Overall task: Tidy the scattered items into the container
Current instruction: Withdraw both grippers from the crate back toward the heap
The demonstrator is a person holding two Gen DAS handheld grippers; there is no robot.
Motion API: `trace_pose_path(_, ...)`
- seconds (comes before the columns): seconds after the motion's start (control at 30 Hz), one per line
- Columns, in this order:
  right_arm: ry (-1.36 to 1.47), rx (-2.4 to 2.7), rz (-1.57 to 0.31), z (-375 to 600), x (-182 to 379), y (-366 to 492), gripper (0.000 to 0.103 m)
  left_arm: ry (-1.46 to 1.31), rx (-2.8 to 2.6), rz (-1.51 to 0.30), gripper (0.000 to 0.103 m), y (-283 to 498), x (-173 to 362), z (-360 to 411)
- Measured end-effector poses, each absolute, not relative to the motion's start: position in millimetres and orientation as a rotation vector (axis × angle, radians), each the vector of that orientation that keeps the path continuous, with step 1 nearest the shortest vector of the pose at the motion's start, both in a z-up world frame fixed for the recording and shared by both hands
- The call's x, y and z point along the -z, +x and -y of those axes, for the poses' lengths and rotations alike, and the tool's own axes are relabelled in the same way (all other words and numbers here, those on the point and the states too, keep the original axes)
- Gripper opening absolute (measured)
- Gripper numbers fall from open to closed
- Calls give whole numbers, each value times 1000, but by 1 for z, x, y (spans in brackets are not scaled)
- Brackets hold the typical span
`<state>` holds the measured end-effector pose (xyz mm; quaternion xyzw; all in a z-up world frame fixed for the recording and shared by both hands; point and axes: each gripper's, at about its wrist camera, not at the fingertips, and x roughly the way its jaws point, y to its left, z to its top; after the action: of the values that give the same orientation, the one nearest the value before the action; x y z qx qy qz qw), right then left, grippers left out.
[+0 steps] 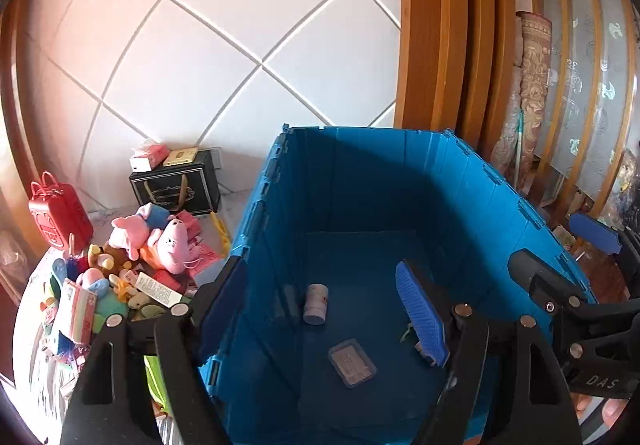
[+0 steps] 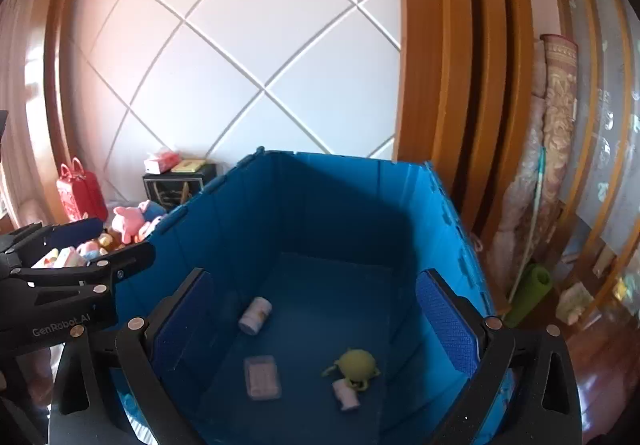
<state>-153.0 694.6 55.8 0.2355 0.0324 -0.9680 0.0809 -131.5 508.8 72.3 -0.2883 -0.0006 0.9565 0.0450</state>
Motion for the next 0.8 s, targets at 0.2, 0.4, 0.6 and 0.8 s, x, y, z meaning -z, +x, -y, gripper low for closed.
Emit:
trace_pose_path(0.2, 710, 2808, -127, -649, -58, -147, 103, -844, -2991, 70, 76, -105, -75, -459)
trace_pose_path(0.4, 661, 2818, -168, -590, -68, -124, 103, -796, -3008, 124, 76, -83, -70, -386)
trace_pose_path(0.6, 635, 2808, -131, -504, -68, -94, 103, -782, -3054, 169, 76, -54, -60, -277)
trace_pose_path(0.8, 579, 2811, -116, -424, -59, -62, 103, -815, -3148, 177, 76, -37, -45, -182)
